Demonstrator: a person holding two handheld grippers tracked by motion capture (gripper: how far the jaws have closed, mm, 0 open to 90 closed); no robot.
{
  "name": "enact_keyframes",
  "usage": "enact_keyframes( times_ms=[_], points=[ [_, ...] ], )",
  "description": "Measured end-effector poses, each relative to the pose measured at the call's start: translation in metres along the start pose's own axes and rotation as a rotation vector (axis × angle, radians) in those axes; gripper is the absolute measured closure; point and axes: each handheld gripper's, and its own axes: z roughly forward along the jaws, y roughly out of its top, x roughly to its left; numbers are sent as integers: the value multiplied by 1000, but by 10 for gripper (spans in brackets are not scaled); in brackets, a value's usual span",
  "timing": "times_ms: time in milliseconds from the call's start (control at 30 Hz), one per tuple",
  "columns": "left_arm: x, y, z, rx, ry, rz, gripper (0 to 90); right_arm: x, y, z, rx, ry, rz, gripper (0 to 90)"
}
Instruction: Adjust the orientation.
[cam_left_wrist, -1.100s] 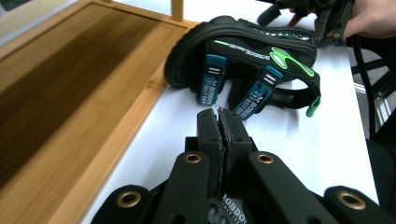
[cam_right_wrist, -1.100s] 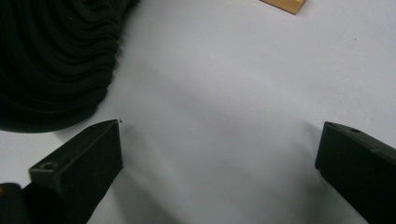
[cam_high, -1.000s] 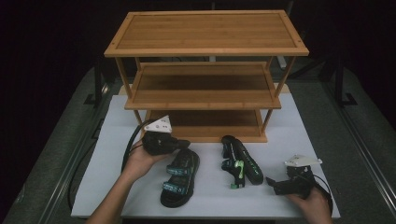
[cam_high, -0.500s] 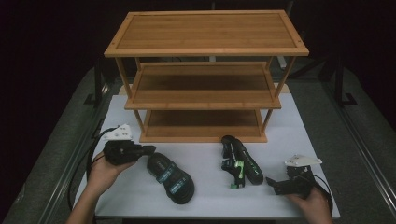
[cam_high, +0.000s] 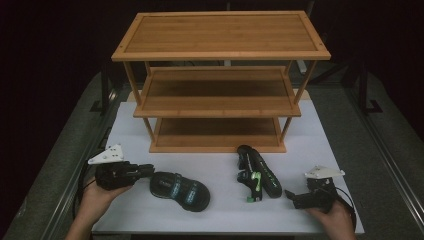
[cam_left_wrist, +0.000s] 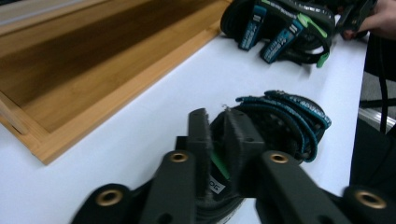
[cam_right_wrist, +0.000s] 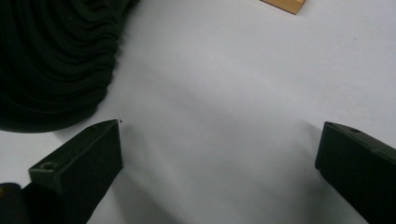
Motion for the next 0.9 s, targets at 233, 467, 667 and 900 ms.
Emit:
enact_keyframes(
  times_ms=[233, 467, 667, 900],
  points=[
    [17, 4, -9, -2, 52, 3, 899, 0, 0, 0, 0, 0, 0, 0],
    [35, -3, 32, 83, 64, 7, 900, 0, 0, 0, 0, 0, 0, 0],
    [41, -12, 63, 147, 25, -4, 900, 0, 0, 0, -1, 0, -1, 0],
    [42, -24, 71, 184, 13, -16, 900, 0, 0, 0, -1, 1, 1, 0]
  ],
)
